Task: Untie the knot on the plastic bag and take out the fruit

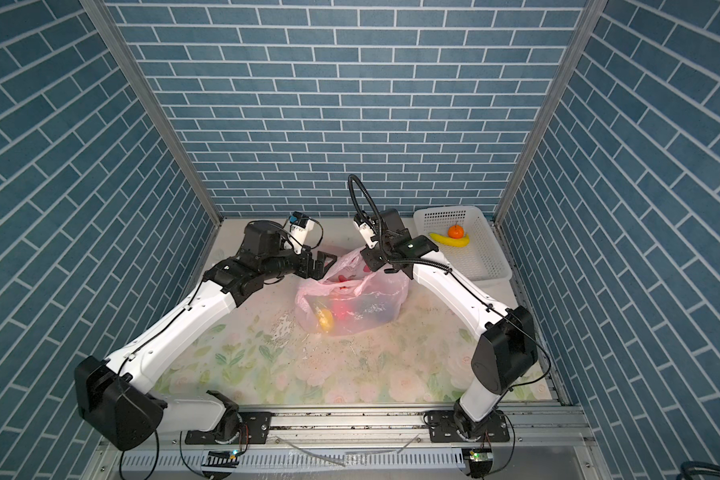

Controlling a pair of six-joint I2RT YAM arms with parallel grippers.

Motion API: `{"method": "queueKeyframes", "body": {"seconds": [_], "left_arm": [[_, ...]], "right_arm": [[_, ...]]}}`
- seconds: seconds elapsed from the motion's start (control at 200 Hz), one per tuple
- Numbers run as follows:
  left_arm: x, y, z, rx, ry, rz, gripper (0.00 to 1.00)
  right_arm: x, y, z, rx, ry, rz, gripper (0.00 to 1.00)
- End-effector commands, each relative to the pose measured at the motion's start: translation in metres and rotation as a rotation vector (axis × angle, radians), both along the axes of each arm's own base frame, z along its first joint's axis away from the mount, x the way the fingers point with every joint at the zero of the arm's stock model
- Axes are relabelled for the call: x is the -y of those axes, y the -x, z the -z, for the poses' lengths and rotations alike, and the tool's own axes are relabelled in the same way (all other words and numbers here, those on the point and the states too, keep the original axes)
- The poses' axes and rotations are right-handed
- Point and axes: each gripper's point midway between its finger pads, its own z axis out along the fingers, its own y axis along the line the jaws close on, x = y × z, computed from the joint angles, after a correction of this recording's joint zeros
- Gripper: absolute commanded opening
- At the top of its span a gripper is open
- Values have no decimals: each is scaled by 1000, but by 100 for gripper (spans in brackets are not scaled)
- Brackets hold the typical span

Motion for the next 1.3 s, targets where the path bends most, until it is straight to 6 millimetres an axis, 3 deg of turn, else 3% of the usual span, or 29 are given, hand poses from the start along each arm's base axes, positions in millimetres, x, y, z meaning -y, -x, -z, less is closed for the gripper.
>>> {"method": "queueKeyframes", "body": {"seconds": [0.0,0.205,0.295,0.535,0.79,0.89,0.965,1.02,1.185,1.29], "left_arm": [[15,5,12,-11,-31,58,100],[27,-7,17,9,-42,48,100],[19,-24,30,8,-113,-50,100],[-28,-61,70,-36,-322,-319,100],[-97,-58,94,-143,-398,-446,93],[-110,-51,103,-176,-397,-431,75],[-115,-47,112,-212,-376,-417,51],[-119,-44,117,-232,-371,-413,39],[-111,-40,120,-246,-340,-350,12],[-105,-41,113,-244,-321,-321,2]], "right_arm": [[-2,6,-31,11,-66,-9,0],[-3,12,-44,15,-97,-22,0],[-4,14,-49,21,-113,-29,0],[2,22,-59,38,-123,-35,0],[30,16,-59,71,-74,19,0],[40,10,-60,75,-82,39,0],[46,6,-60,76,-86,52,0],[51,2,-58,76,-81,61,0],[64,-12,-56,82,-83,92,0],[70,-18,-52,79,-76,109,0]]}}
